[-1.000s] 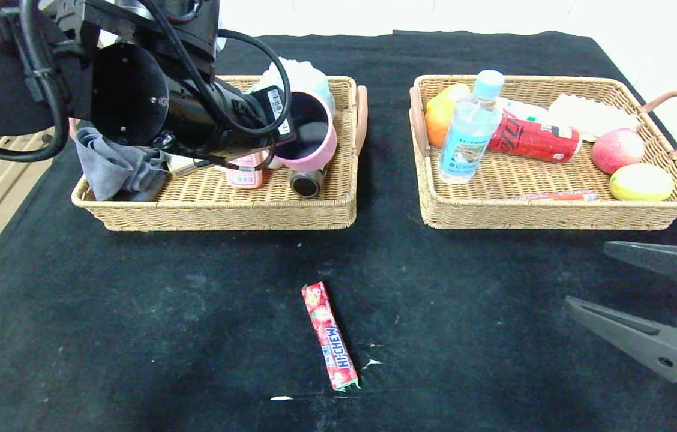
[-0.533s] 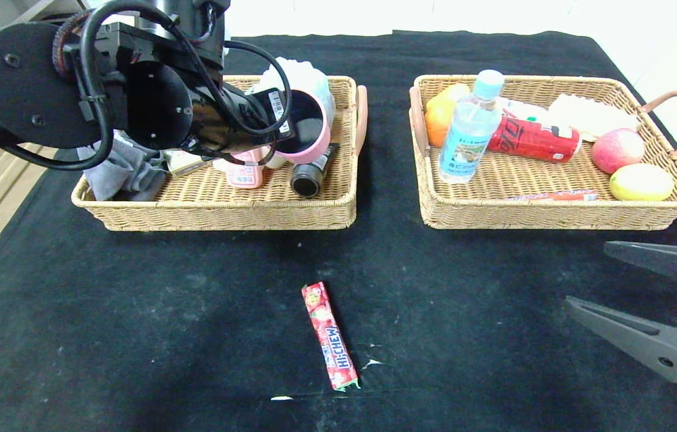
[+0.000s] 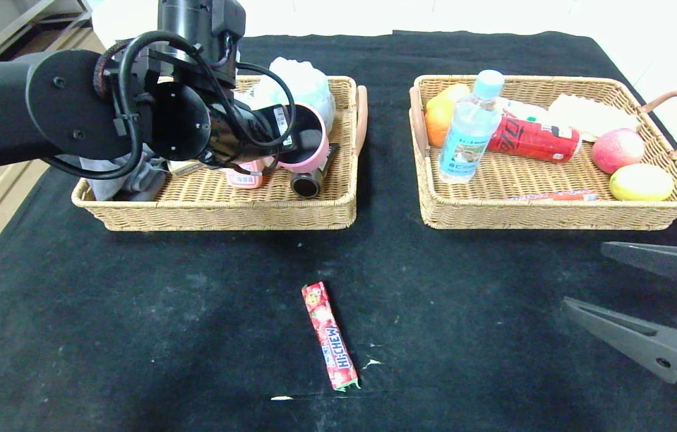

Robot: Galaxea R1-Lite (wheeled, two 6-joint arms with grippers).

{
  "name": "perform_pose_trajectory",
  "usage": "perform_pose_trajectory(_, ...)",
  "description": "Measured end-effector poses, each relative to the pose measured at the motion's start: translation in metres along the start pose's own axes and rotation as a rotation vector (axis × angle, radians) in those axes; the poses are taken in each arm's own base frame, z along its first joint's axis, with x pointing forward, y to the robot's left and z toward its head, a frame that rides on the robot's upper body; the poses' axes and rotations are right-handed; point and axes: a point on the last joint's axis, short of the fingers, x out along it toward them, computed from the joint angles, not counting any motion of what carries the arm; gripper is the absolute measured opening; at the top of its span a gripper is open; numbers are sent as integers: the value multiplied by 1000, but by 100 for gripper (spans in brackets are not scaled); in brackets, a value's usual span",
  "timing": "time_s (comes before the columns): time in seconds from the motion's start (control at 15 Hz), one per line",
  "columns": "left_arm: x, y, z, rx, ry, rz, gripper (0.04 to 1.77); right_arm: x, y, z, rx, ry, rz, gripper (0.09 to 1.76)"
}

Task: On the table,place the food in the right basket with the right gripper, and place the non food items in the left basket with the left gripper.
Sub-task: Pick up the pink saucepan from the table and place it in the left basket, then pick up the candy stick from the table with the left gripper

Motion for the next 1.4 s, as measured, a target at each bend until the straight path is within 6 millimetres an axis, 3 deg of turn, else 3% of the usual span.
perform_pose_trajectory(0.33,1,0,0,3,-1,3,16,1,0,-1,2,6,-1,171)
perform_pose_trajectory(0.4,1,0,0,3,-1,4,23,1,0,-1,2,6,-1,171)
perform_pose_trajectory(0.67,1,0,0,3,0,5,82,1,0,-1,2,7,0,171)
perform_pose_trajectory(0.87,1,0,-1,4,0,5,110,1,0,-1,2,6,0,171)
perform_pose_trajectory(1.07,-2,-1,1,1,-4,3,130,0,0,-1,0,3,1,171)
perform_pose_trajectory(1.4,-15,-4,4,5,-18,-7,149,0,0,-1,1,4,3,171)
